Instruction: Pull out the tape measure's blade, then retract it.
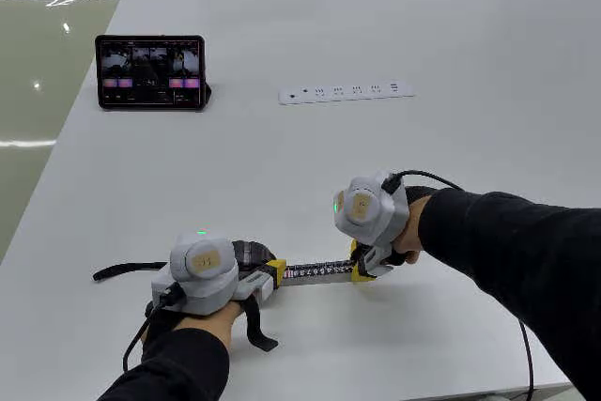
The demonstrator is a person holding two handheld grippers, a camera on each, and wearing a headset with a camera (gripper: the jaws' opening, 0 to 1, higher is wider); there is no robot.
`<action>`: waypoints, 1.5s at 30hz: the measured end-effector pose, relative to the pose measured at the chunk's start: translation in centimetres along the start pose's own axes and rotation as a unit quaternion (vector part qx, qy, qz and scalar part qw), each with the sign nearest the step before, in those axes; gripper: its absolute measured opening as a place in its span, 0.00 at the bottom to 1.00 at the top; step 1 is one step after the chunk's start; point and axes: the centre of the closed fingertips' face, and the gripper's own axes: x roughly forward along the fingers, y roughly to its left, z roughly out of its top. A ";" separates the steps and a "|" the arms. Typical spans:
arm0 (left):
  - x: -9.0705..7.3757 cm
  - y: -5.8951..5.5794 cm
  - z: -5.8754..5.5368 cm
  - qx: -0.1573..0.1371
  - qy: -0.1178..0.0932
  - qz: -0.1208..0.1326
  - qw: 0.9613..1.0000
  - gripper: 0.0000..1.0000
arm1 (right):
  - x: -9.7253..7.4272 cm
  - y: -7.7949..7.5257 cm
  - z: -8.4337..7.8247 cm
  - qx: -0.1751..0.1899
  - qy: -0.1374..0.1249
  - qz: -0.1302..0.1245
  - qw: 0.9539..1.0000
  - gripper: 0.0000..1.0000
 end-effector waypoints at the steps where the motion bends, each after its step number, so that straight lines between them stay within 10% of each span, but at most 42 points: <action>1: 0.0 0.0 0.0 0.000 0.000 0.000 1.000 0.60 | 0.0 0.0 0.0 0.000 0.000 0.000 1.000 0.11; 45: -0.2 0.1 0.1 -0.011 -0.002 -0.018 1.000 0.60 | 0.8 0.2 2.2 -0.009 -0.026 0.003 1.000 0.11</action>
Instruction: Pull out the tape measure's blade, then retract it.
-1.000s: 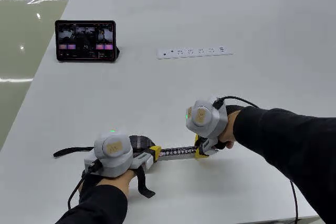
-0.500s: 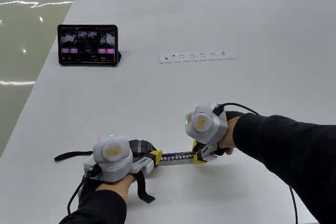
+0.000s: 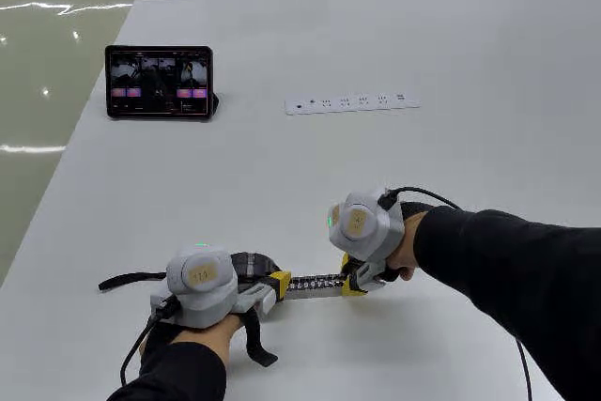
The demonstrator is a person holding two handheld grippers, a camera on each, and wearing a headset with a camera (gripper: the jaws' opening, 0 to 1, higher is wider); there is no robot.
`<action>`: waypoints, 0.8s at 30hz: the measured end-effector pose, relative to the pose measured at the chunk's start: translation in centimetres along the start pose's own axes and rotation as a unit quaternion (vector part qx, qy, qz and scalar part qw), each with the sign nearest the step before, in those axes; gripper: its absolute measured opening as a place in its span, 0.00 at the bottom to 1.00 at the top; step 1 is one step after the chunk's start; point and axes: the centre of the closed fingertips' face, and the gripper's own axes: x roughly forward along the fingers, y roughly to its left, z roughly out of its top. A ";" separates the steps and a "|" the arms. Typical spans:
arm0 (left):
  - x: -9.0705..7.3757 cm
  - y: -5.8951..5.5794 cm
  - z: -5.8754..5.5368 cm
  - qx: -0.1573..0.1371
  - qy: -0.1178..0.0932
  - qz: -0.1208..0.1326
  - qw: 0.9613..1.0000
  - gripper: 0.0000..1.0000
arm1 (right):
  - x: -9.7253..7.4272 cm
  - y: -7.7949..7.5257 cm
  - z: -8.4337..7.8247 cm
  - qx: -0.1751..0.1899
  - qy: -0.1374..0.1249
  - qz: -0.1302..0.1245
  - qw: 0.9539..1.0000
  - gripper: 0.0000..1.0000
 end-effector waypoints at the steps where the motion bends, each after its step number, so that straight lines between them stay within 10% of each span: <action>1: 0.0 0.0 0.0 0.000 0.000 0.000 1.000 0.60 | 0.0 0.0 0.0 0.000 0.000 0.000 1.000 0.11; 24: 0.0 0.1 0.0 -0.003 0.000 -0.003 1.000 0.60 | 0.5 0.1 1.4 0.006 -0.012 0.001 1.000 0.11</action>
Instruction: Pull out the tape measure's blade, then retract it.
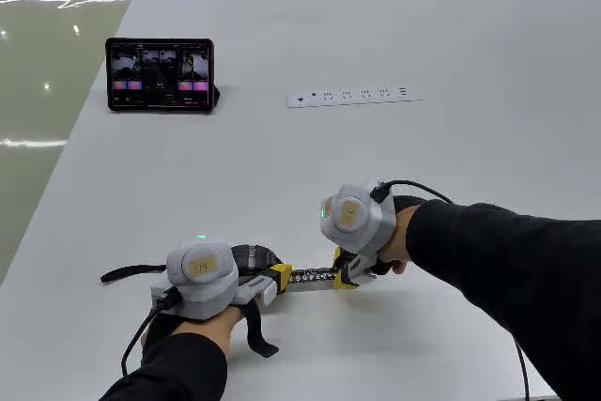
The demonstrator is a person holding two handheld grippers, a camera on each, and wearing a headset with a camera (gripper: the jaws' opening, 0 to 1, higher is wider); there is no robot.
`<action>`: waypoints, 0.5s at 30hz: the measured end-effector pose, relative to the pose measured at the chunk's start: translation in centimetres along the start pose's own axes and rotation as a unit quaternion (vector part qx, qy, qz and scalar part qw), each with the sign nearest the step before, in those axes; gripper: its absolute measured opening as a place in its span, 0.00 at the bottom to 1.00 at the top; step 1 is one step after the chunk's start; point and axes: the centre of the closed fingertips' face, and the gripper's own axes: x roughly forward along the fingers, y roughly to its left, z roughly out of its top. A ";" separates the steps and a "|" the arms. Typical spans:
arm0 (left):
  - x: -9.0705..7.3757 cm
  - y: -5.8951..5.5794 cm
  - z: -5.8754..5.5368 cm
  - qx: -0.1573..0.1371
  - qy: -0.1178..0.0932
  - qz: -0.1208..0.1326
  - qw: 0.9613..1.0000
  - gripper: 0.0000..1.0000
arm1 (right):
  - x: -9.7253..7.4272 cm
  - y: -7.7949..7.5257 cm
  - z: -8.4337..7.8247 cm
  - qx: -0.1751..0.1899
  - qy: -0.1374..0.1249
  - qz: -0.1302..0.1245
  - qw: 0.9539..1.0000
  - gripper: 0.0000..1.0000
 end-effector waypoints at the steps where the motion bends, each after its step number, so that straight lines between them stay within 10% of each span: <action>1: 0.0 0.0 0.0 0.000 0.000 0.000 1.000 0.60 | 0.0 0.0 0.0 0.000 0.000 0.000 1.000 0.11; 15: 0.0 0.0 0.0 -0.001 0.000 0.000 1.000 0.60 | 0.4 0.1 0.9 -0.001 -0.007 -0.003 1.000 0.11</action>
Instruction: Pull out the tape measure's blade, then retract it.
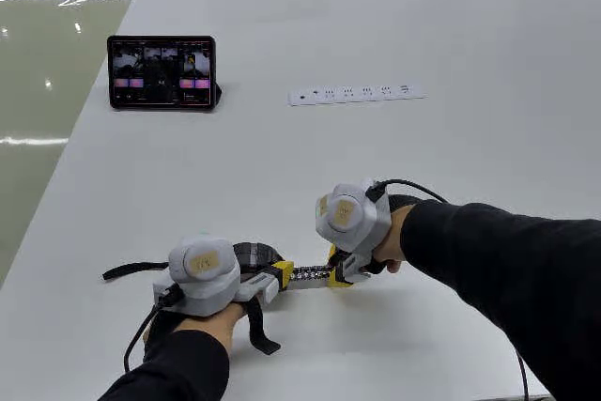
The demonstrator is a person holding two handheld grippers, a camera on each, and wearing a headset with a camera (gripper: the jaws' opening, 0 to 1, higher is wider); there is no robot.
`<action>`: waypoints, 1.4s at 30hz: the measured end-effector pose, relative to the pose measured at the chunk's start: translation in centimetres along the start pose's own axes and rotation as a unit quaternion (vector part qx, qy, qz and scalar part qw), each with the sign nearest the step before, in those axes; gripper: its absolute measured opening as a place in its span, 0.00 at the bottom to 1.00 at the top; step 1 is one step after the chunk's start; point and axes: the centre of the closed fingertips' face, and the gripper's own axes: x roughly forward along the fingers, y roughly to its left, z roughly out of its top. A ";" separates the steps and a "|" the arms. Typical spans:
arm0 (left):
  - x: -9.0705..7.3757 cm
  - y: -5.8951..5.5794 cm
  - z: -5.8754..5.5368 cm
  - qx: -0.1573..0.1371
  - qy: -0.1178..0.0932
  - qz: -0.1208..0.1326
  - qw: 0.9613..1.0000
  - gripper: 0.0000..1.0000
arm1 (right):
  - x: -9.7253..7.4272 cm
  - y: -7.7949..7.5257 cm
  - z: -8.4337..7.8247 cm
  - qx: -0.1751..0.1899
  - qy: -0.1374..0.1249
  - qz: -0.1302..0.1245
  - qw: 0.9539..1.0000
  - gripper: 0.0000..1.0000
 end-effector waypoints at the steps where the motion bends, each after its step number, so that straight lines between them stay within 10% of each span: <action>1: 0.0 0.0 0.0 0.000 0.000 0.000 1.000 0.60 | 0.0 0.0 0.0 0.000 0.000 0.000 1.000 0.11; 42: -0.1 0.0 0.0 -0.005 0.001 -0.001 1.000 0.60 | 0.8 0.1 1.9 0.002 -0.015 0.001 1.000 0.11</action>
